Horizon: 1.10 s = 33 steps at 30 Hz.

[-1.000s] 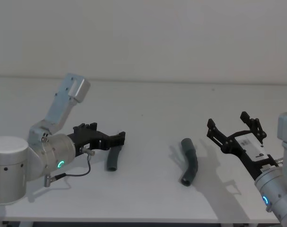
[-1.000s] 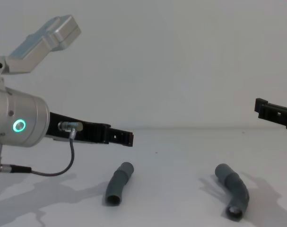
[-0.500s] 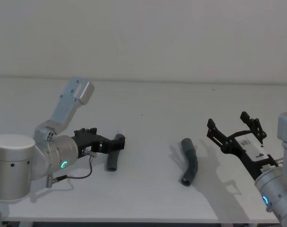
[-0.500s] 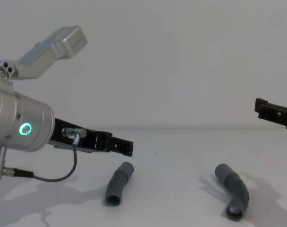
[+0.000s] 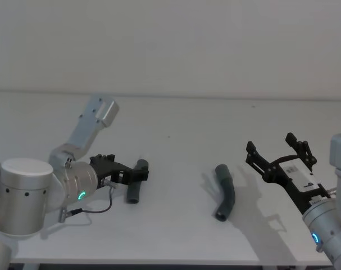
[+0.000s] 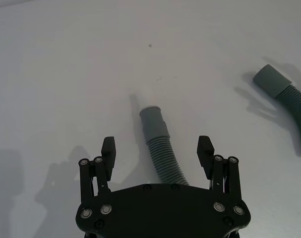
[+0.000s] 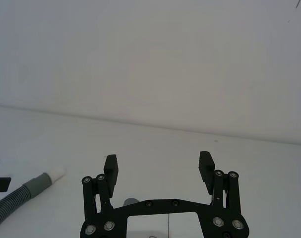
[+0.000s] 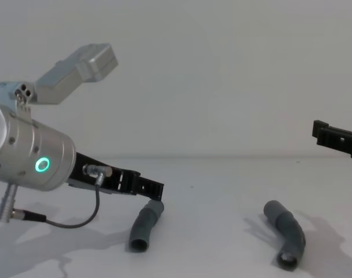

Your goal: Use both hands to pick up one end of the pipe from the table, align the ends, and insert them.

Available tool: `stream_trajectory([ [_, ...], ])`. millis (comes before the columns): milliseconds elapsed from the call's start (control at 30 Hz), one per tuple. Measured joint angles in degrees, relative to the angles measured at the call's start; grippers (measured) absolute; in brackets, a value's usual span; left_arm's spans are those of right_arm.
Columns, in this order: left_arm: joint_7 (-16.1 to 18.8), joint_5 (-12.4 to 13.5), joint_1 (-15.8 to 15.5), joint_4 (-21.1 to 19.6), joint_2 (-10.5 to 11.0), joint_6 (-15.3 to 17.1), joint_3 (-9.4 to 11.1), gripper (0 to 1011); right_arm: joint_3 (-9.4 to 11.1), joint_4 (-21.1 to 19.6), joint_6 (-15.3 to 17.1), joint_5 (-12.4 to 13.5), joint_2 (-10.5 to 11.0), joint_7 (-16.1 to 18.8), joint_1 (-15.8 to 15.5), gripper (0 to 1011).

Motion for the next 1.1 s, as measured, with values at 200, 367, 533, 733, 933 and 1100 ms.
stream_trajectory([
  [200, 0.3, 0.7, -0.4, 1.0, -0.6, -0.1, 0.4, 1001, 0.0, 0.0, 0.0, 0.0, 0.0, 0.0, 0.0, 1001],
  [367, 0.5, 1.1, -0.6, 1.8, -1.2, -0.4, 0.5, 1001, 0.0, 0.0, 0.0, 0.0, 0.0, 0.0, 0.0, 1001],
  [533, 0.7, 1.6, -0.7, 2.8, -1.8, -0.6, 0.6, 1001, 0.0, 0.0, 0.0, 0.0, 0.0, 0.0, 0.0, 1001],
  [733, 1.1, 2.1, -1.0, 3.8, -2.2, -0.6, 0.6, 1001, 0.0, 0.0, 0.0, 0.0, 0.0, 0.0, 0.0, 1001],
  [933, 1.3, 2.8, -1.4, 4.5, -2.4, -0.4, 0.9, 1001, 0.0, 0.0, 0.0, 0.0, 0.0, 0.0, 0.0, 1001],
  [1100, 1.3, 3.5, -1.7, 4.9, -2.3, -0.2, 1.3, 1001, 0.0, 0.0, 0.0, 0.0, 0.0, 0.0, 0.0, 1001],
])
